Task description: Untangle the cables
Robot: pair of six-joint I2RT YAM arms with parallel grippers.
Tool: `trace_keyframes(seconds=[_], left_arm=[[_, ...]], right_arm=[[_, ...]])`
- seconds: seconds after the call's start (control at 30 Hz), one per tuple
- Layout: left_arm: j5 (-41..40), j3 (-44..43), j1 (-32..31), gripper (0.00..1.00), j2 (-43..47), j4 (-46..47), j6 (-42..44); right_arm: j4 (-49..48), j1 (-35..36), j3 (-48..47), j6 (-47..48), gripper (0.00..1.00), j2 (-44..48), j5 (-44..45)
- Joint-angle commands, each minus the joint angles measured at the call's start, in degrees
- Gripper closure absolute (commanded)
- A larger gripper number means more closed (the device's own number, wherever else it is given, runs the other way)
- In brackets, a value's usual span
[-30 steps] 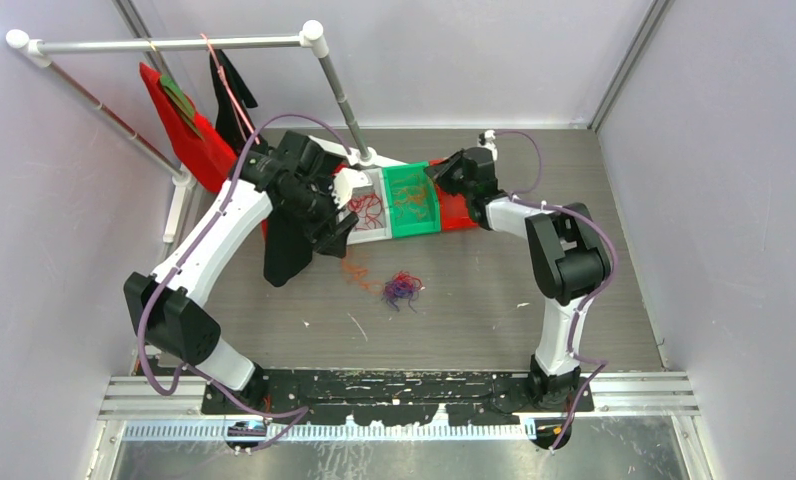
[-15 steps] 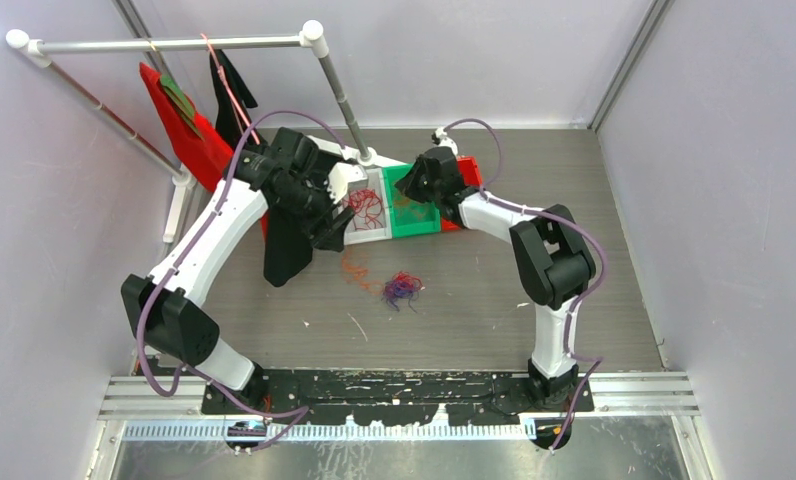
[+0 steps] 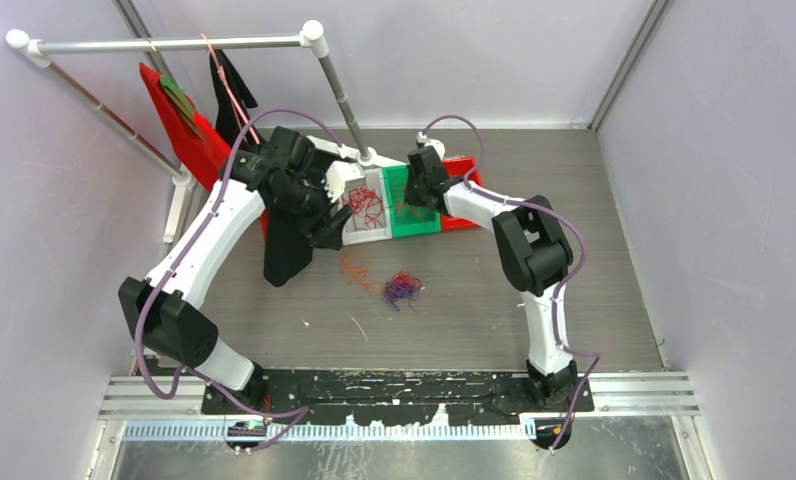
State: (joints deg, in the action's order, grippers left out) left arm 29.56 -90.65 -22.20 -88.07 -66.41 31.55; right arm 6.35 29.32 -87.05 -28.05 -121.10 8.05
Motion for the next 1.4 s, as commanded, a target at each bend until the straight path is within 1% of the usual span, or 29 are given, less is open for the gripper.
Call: trace_keyframes(seconds=[0.0,0.03,0.13,0.2,0.33,0.43,0.6,0.7,0.77,0.83,0.9,0.97,1.03,1.1,1.17,1.23,1.37], left_arm=[[0.54,-0.68,0.62,0.3,2.87,1.85,-0.55],[0.57,-0.28,0.71,0.3,3.03,1.96,-0.53],[0.48,0.5,1.0,0.28,3.75,2.16,-0.34],[0.77,0.61,1.31,0.26,4.12,2.11,-0.18],[2.35,0.09,1.87,0.24,4.87,1.78,-0.65],[2.51,0.28,2.02,0.24,5.39,1.65,-0.48],[2.86,0.56,2.97,0.24,6.25,1.58,-0.34],[3.02,0.41,3.73,0.24,6.17,1.6,-0.37],[3.33,0.38,4.27,0.24,6.11,1.56,-0.66],[3.93,0.58,5.15,0.24,6.24,1.54,-0.69],[4.25,1.05,6.21,0.24,6.26,1.69,-0.53],[4.71,1.99,7.56,0.24,6.25,2.14,-0.42],[5.38,3.04,8.89,0.24,6.32,2.48,-0.38],[5.39,4.73,9.47,0.25,6.42,3.27,-0.44],[5.25,6.97,9.58,0.25,7.23,4.33,-0.64],[5.43,8.86,9.54,0.25,7.96,5.06,-0.79],[5.5,10.15,9.54,0.26,9.23,4.97,-0.83]], right_arm=[[2.57,1.99,-3.76,5.24,0.97,-1.35,3.0],[3.02,2.23,-4.15,6.03,0.94,-1.12,3.33],[3.56,2.41,-4.24,7.55,0.76,3.05,3.7],[4.51,2.47,-4.99,8.02,0.68,6.76,4.3],[7.7,2.48,-7.16,8.88,0.6,11.79,4.95],[10.69,2.49,-9.21,10.14,0.48,12.2,5.17],[12.54,2.48,-9.4,11.11,0.39,13.19,4.49],[12.57,2.4,-8.95,11.11,0.37,13.76,3.65],[12.78,2.45,-8.26,11.1,0.37,14.24,2.72],[11.1,3.13,-5.67,11.92,0.37,16.41,1.11],[8.21,5.33,-0.92,14.24,0.37,19.75,-0.83],[3.99,9.04,5.66,17.97,0.36,24.39,-3.95],[-0.65,11.64,12.72,18.3,0.37,27.3,-9.37],[-4.0,13.61,16.46,17.07,0.38,28.57,-13.19],[-5.53,16.02,17.78,16.67,0.38,27.9,-14.3],[-4.81,18.17,17.27,16.86,0.39,25.38,-14.59],[-6.37,19.86,16.21,15.35,0.4,19.54,-15.89]])
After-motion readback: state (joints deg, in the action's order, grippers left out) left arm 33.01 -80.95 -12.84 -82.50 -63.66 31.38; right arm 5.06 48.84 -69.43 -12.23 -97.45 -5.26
